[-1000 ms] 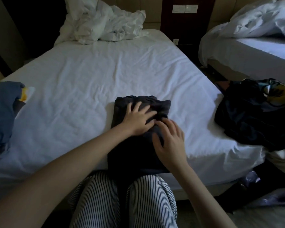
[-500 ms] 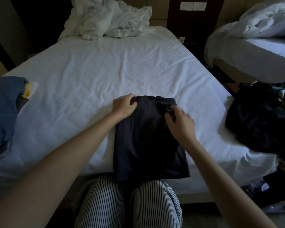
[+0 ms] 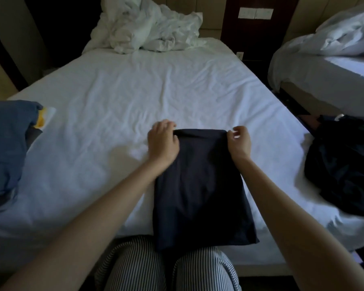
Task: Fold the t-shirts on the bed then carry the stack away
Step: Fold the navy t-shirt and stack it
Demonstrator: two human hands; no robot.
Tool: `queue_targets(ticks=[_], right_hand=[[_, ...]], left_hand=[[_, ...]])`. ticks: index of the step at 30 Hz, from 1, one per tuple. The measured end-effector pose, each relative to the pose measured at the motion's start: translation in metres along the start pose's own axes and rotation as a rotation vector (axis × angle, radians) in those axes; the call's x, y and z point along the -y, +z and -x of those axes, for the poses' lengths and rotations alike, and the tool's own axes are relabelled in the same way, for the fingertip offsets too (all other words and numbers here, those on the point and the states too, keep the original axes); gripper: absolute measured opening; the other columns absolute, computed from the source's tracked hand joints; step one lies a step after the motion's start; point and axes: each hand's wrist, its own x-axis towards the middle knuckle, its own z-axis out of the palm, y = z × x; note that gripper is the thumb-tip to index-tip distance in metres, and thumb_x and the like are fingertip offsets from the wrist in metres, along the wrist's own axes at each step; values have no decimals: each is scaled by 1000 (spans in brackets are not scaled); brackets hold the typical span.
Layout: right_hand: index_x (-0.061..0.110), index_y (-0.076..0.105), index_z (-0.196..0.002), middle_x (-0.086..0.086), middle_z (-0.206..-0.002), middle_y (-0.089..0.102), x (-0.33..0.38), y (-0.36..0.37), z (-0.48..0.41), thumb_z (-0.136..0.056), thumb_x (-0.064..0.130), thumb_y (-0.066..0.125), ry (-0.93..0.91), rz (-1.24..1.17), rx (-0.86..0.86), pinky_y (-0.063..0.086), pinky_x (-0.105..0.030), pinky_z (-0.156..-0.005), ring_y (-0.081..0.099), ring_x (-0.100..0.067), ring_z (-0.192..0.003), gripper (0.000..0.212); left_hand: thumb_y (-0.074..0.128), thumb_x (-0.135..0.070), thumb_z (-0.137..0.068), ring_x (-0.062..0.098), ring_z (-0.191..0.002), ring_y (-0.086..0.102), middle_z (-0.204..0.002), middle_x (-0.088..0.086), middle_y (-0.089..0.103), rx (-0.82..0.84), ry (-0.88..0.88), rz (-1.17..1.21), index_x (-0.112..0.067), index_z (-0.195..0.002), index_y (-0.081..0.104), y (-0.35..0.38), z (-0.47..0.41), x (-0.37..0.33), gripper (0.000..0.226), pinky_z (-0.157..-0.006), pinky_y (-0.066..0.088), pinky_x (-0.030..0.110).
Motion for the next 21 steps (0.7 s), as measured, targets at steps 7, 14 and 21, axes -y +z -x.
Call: queue_targets(ticks=[7,14,21], right_hand=[[24,50,-133,2,-144,44,-6,-12,91,-92,48,28,-567,553,252,24,-37,-109,32,-24,-136,53],[24,29,-145,-2,-154,26,-23,-33,103,-96,41,39,-219,548,207,16,-38,-114,21,-26,-141,53],[-1,51,-109,-16,-109,59,7,-38,117,-87,46,54,141,352,208,43,-37,-79,56,-36,-102,52]], left_hand=[[14,-54,-92,27,-140,29,-152,-2,34,354,127,-158,-37,-143,35,8,74,-25,58,-114,15,48],[33,-41,-98,26,-143,14,-157,9,19,234,-412,-36,-26,-149,25,-9,87,-13,53,-115,6,39],[61,-38,-82,35,-107,56,-117,15,59,226,-674,421,0,-119,46,-44,88,-13,55,-88,48,39]])
